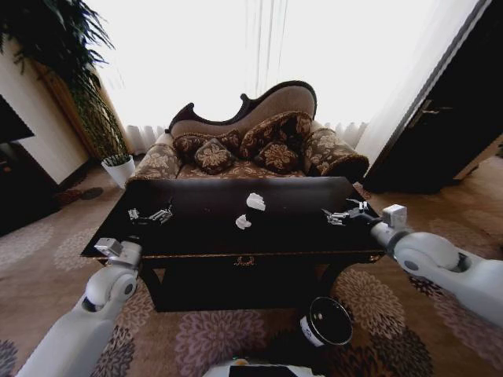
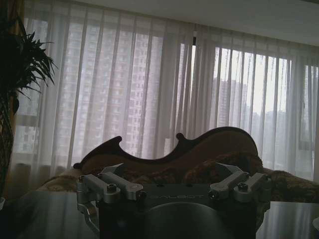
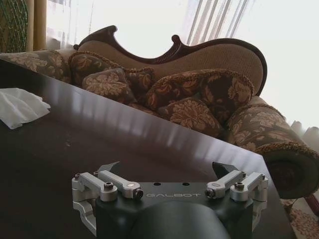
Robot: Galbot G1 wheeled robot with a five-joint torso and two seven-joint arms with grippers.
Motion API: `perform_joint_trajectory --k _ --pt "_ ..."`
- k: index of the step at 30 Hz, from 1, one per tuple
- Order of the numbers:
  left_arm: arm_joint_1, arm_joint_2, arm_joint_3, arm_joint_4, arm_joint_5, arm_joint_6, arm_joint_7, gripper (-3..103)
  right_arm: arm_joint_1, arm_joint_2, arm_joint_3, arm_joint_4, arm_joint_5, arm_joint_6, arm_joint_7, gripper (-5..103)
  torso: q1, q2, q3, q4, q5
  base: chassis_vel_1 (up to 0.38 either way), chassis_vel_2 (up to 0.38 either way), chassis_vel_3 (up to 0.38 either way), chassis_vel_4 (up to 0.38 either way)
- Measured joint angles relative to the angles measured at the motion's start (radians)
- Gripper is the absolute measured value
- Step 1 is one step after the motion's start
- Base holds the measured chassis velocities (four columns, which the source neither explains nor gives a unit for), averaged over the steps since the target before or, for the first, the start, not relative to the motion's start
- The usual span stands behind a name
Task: Move to the front of the table and place the trash on the table into the trash bin.
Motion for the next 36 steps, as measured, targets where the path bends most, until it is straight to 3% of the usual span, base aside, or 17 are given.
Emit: perform_joint_trajectory --k 2,8,16,18,19,20,21,22,24,27,30,36 --pt "0.0 0.0 0.0 0.0 0.0 0.0 0.0 100 -0.016 -0.037 0.018 -0.066 0.041 0.037 -0.041 100 0.0 0.0 0.0 0.0 -0.0001 0.0 0.0 0.0 0.0" --pt "0.0 0.0 0.0 0.0 0.0 0.0 0.0 100 -0.014 -0.009 0.014 -0.119 0.059 0.082 -0.09 100 0.0 0.0 0.0 0.0 0.0 0.0 0.0 0.0 0.0" --pt "0.0 0.0 0.0 0.0 0.0 0.0 0.0 100 0.029 0.054 -0.044 -0.198 -0.013 0.128 -0.172 100 0.0 0.0 0.0 0.0001 -0.0002 0.0 0.0 0.0 0.0" --pt "0.0 0.0 0.0 0.0 0.0 0.0 0.0 100 0.103 0.108 -0.155 -0.244 -0.041 0.137 -0.201 100 0.0 0.0 0.0 0.0002 -0.0023 0.0 0.0 0.0 0.0" --pt "0.0 -0.001 0.0 0.0 0.0 0.0 -0.001 100 0.173 0.159 -0.281 -0.288 -0.059 0.148 -0.215 100 0.0 0.0 0.0 -0.0006 -0.0001 0.0 0.0 0.0 0.0" --pt "0.0 -0.001 0.0 0.0 0.0 0.0 -0.001 100 0.173 0.159 -0.281 -0.288 -0.059 0.148 -0.215 100 0.0 0.0 0.0 -0.0006 -0.0001 0.0 0.0 0.0 0.0" --pt "0.0 0.0 0.0 -0.001 0.0 -0.001 0.001 100 0.256 0.193 -0.365 -0.314 -0.067 0.158 -0.221 100 0.0 0.0 -0.001 -0.0026 0.0018 0.0 0.0 0.0 0.0" --pt "0.0 0.0 0.0 -0.001 0.0 -0.002 0.0 100 0.35 0.222 -0.449 -0.347 -0.068 0.16 -0.224 100 -0.001 0.001 -0.001 -0.0007 -0.0024 -0.007 0.0 -0.019 -0.052" --pt "0.0 0.0 0.0 -0.001 0.0 -0.001 0.001 100 0.52 0.272 -0.572 -0.382 -0.073 0.159 -0.227 100 -0.001 0.001 -0.001 -0.0003 0.0 0.0 0.0 0.0 0.0" --pt "0.0 0.0 0.0 0.0 0.0 -0.001 0.0 100 0.615 0.289 -0.634 -0.366 -0.072 0.142 -0.232 100 0.0 0.0 0.0 0.0014 0.0018 0.0 0.0 0.0 0.0" --pt "0.0 0.0 0.0 0.0 0.0 -0.001 0.0 100 0.682 0.29 -0.67 -0.326 -0.065 0.131 -0.234 100 0.001 0.0 0.001 0.0007 -0.0006 0.0 0.0 0.0 0.0" --pt "0.0 0.0 0.0 0.0 0.0 -0.001 0.0 100 0.8 0.261 -0.729 -0.257 -0.028 0.103 -0.229 100 0.0 0.0 0.0 0.0003 -0.0003 0.0 0.0 0.0 0.0"
